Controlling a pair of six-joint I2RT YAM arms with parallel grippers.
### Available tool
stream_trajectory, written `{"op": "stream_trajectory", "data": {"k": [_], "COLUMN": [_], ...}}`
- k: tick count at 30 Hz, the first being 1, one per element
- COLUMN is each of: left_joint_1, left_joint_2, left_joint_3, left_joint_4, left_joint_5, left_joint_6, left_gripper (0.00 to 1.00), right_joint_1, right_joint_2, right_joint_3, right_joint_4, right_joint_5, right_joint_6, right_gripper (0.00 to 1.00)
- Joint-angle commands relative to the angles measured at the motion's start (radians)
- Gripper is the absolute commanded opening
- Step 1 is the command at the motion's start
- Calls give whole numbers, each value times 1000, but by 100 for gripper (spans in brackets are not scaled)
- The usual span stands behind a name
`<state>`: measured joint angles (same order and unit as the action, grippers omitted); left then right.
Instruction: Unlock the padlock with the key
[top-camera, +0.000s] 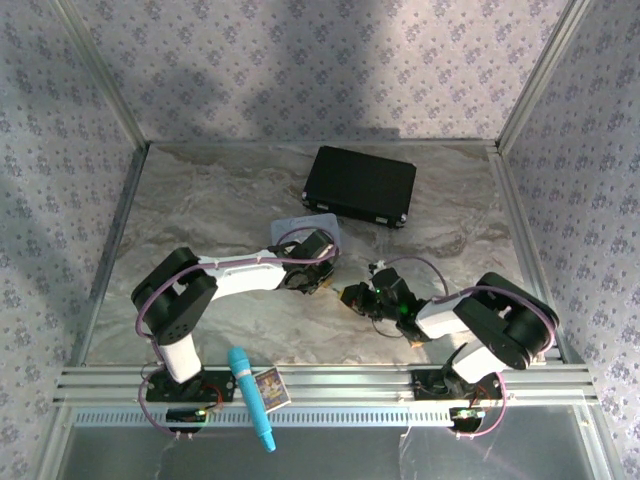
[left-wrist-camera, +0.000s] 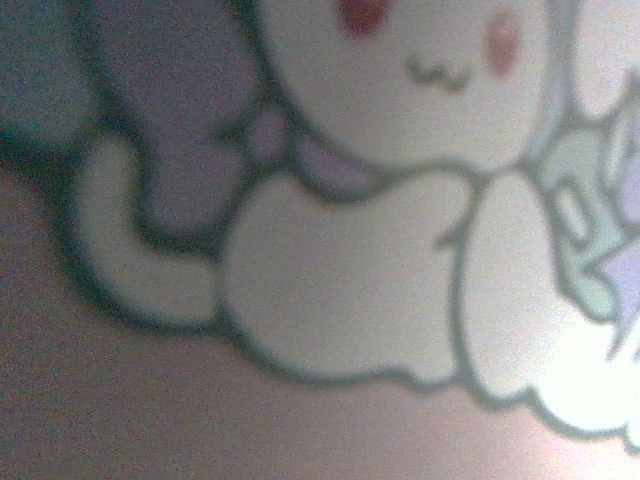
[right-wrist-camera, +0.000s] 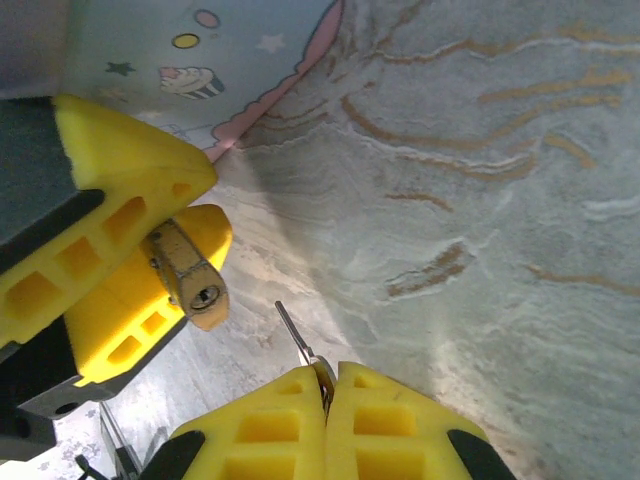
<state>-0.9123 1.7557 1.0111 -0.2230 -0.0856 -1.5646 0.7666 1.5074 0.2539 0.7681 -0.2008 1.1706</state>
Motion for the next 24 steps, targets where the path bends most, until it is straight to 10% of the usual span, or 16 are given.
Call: {"op": "stream_trajectory", "data": {"k": [1,24], "left_joint_1": [-10,-11], "left_joint_2": [22,25], "left_joint_3": [-22,-24], "left_joint_4": [-47,-39], "left_joint_5": [122,129], "left_joint_6": [-105,-104], "left_gripper": [13,13], "right_joint_1": [4,-12], "right_joint_2": [-16,-30], "right_joint_3": [11,20], "right_joint_4": [17,42], "right_joint_5": [12,8], "right_joint_6": [-14,-31], "right_gripper": [0,0]}}
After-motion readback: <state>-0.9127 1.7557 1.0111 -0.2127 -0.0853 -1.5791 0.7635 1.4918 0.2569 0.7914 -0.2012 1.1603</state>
